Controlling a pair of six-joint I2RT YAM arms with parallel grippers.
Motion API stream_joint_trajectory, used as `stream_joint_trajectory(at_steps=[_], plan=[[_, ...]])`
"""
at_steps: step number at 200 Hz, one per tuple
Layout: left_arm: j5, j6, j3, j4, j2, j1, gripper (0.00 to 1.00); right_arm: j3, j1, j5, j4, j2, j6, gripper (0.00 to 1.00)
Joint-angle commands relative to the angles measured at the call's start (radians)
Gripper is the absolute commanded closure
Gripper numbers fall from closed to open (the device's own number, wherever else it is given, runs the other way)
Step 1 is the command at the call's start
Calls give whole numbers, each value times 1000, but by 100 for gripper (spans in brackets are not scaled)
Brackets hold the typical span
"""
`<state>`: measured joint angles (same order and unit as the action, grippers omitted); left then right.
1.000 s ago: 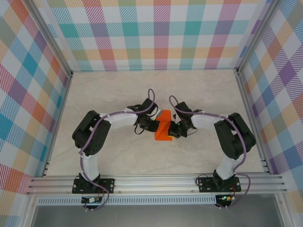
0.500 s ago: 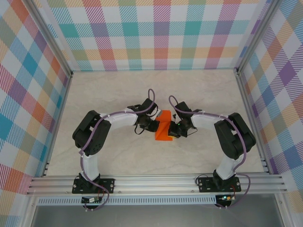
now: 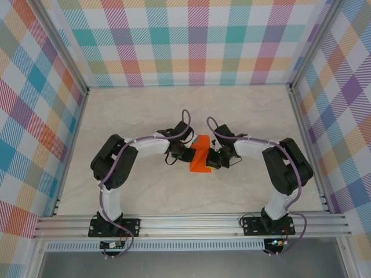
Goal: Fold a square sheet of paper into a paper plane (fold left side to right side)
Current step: Fold the triangle a second time at the center of the table.
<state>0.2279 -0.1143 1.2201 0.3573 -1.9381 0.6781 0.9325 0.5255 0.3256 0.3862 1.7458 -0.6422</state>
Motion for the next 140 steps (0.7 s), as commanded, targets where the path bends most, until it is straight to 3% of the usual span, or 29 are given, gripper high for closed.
stream_joint_trajectory(at_steps=[1, 61, 140], plan=[[13, 10, 0, -1, -10, -1, 94, 12, -14, 35, 2, -37, 13, 98], [13, 7, -4, -5, -6, 3, 94, 49, -31, 159, -170, -10, -89, 98], [2, 8, -2, 4, -3, 8, 94, 140, 2, 178, -180, 96, -94, 98]])
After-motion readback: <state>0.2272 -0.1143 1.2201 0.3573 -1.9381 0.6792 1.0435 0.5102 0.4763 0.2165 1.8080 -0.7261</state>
